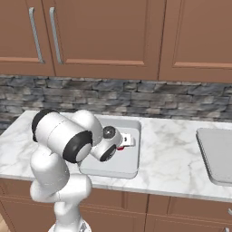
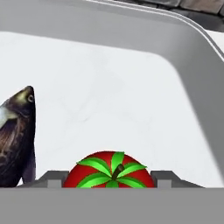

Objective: Place one tomato and one fish in each tupperware on the nearby counter, to pack two identical lunches.

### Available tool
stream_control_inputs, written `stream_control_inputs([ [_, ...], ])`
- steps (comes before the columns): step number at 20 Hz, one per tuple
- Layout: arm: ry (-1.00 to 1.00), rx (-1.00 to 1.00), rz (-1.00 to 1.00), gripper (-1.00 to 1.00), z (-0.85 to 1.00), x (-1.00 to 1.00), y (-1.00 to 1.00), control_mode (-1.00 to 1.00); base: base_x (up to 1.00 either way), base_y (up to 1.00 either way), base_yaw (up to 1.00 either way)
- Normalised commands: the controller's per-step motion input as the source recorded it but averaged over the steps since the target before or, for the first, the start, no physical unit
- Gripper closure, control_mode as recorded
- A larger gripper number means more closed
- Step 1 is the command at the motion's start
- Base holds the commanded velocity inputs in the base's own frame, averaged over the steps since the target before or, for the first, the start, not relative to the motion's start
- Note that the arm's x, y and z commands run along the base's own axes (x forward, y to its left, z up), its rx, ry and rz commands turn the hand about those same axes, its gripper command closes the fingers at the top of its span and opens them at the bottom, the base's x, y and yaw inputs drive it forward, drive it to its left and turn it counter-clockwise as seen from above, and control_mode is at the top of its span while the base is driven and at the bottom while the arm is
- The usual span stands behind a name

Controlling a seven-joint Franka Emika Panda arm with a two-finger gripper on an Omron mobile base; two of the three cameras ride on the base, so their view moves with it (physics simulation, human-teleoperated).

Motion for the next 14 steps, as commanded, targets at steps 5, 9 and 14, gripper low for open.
stream_control_inputs([
  [5,0.0,0.0,0.0,-1.0,-0.39,0.17,-0.13,-1.0,0.0,0.0,0.0],
  [9,-0.01,0.0,0.0,-1.0,-0.25,-0.04,-0.06,-1.0,0.0,0.0,0.0],
  [14,-0.13,0.0,0.0,-1.0,0.33,-0.73,-0.29,-1.0,0.0,0.0,0.0],
])
